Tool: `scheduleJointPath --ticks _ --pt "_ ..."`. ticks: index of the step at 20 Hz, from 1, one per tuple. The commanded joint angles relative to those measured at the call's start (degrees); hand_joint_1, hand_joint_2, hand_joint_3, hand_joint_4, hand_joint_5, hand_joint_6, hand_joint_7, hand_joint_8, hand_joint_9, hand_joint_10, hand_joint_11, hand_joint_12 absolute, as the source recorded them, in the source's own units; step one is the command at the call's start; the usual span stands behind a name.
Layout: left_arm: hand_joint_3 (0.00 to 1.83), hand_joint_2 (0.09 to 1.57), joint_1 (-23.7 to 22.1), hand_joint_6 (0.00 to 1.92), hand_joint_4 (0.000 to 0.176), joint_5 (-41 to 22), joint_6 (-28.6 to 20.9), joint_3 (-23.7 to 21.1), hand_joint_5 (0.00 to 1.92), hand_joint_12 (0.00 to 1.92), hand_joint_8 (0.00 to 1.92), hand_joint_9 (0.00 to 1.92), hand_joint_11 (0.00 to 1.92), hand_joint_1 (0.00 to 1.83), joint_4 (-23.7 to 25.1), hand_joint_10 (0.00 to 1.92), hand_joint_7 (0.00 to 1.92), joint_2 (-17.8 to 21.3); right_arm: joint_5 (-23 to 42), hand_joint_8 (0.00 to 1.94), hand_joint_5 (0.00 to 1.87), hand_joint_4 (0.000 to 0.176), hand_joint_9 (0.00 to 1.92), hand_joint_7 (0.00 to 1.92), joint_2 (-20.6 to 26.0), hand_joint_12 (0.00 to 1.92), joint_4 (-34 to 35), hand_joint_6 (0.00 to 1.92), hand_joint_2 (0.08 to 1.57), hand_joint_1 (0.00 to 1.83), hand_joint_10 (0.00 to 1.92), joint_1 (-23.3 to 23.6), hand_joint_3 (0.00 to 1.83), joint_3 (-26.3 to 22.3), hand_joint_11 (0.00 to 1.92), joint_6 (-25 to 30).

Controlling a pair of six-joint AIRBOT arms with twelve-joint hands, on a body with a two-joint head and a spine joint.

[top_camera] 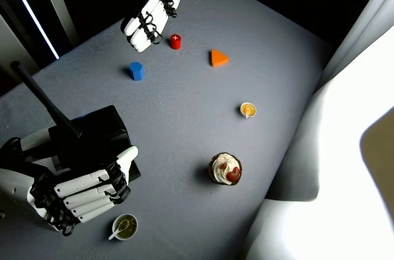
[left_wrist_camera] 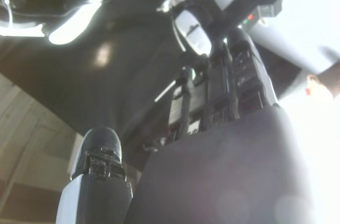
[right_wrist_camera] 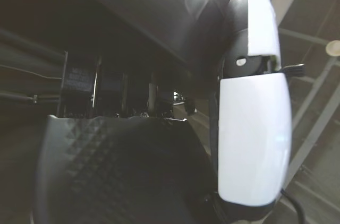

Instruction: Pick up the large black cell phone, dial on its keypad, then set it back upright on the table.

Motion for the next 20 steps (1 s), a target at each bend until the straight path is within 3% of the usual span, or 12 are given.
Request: scheduleJointPath --ticks 1,5,8,15,17,20 --pt "0.00 1.18 -0.9 0.00 0.048 -5.5 -0.7 -0.4 0.13 0.22 0.00 0.10 0.00 0.00 -2.6 0.00 0.10 -0.1 7.9 1.28 1.00 0.000 0.83 0.79 0.2 1.23 0.5 0.77 1.15 1.37 1.39 -0.2 0.00 0.5 0.92 1.1" --pt "0.00 1.19 -0.8 0.00 0.048 -5.7 -0.8 -0.4 0.14 0.31 0.00 0.11 0.00 0.00 -2.0 0.00 0.11 -0.2 7.9 1.23 0.98 0.000 0.85 0.82 -0.5 1.24 0.5 0.84 1.15 1.37 1.37 -0.2 0.00 0.5 0.92 0.9" --pt "0.00 1.19 -0.7 0.00 0.052 -5.7 -0.8 -0.4 0.12 0.24 0.00 0.07 0.00 0.00 -1.8 0.00 0.07 -0.3 7.9 1.17 1.01 0.000 0.85 0.85 -0.6 1.22 0.5 0.80 1.14 1.37 1.36 -0.3 0.00 0.1 0.92 0.8" --pt "0.00 1.19 -0.7 0.00 0.049 -5.9 -1.0 -0.4 0.12 0.32 0.01 0.10 0.00 0.00 -0.9 0.01 0.10 -0.3 7.9 1.16 1.00 0.000 0.87 0.87 -0.4 1.21 0.5 0.79 1.13 1.37 1.34 -0.8 0.00 0.9 0.94 0.8" --pt "0.00 1.19 -0.6 0.01 0.046 -5.9 -1.1 -0.4 0.17 0.40 0.00 0.12 0.00 0.00 -0.7 0.01 0.12 -0.4 7.9 1.30 0.94 0.000 0.83 0.77 -0.4 1.22 0.4 0.88 1.16 1.36 1.40 -0.9 0.00 1.3 0.92 0.8" --pt "0.00 1.19 -0.6 0.00 0.052 -6.0 -1.1 -0.4 0.15 0.41 0.00 0.11 0.00 0.00 -0.5 0.00 0.11 -0.4 7.9 1.23 0.96 0.000 0.87 0.82 -0.3 1.19 0.0 0.87 1.14 1.37 1.33 -1.0 0.00 1.6 0.95 0.8"
